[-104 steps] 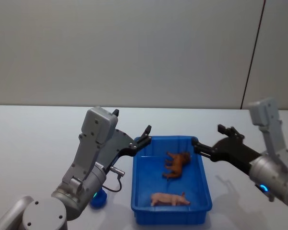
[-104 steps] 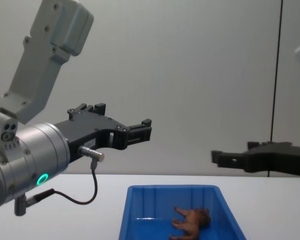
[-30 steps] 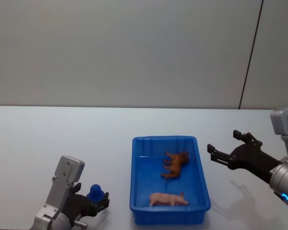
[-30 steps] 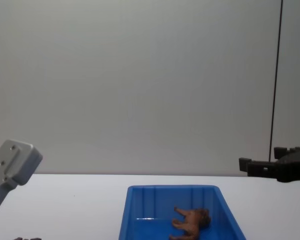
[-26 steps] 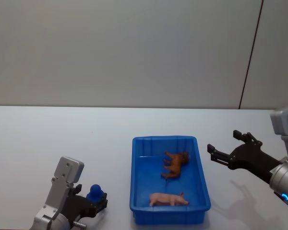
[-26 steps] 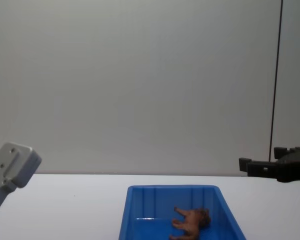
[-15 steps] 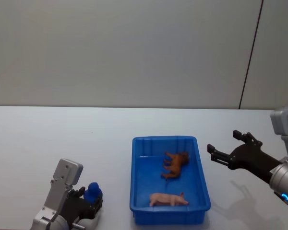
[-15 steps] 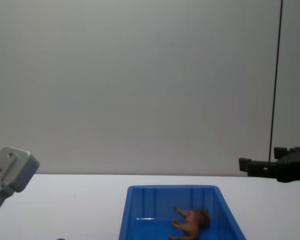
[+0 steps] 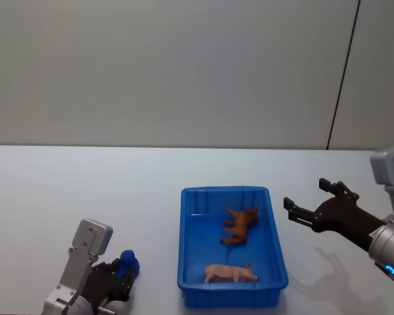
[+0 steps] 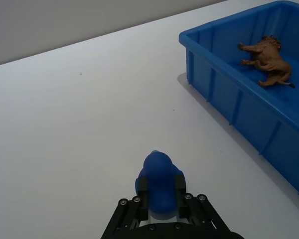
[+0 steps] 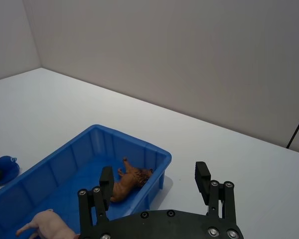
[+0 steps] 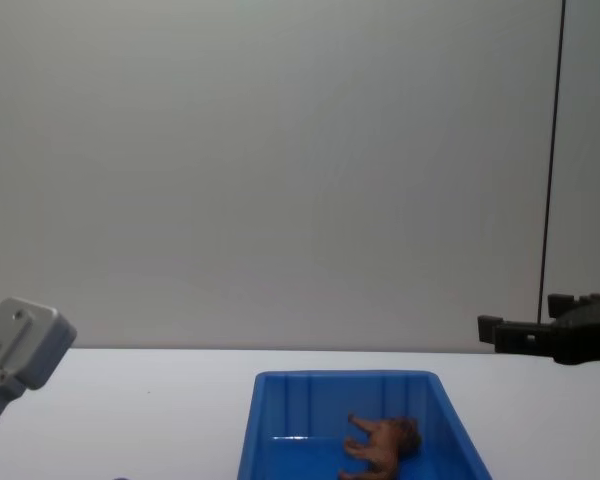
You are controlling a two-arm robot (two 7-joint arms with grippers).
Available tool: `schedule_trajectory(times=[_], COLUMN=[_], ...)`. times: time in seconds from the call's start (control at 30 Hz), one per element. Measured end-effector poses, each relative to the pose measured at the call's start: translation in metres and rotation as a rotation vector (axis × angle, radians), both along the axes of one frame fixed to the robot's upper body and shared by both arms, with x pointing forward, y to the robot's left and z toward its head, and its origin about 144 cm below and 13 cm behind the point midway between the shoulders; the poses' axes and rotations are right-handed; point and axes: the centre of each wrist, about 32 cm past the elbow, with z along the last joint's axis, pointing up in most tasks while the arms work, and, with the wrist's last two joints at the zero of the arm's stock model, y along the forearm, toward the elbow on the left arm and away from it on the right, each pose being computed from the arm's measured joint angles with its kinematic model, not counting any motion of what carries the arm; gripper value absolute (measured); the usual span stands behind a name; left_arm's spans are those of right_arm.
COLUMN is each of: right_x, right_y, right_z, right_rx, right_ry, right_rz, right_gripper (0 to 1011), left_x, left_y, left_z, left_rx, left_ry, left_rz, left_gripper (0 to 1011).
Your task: Pick up the two dolls from the table and place them into the box.
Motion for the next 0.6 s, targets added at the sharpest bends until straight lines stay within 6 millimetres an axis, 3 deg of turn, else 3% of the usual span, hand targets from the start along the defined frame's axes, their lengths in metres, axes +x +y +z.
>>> schedule_trajectory(times=[0.6], right_x=[0.0], right_y=[0.0], right_z=[0.0], right_rx=[0.0], right_ry=[0.0], right_rz=[0.0], right_gripper=[1001], left_x=[0.0006], left_y=[0.0012], left_z=[0.0013], left_rx=[0.004], left_ry=[-0.007], left_rz=[-0.005], left_gripper=[192])
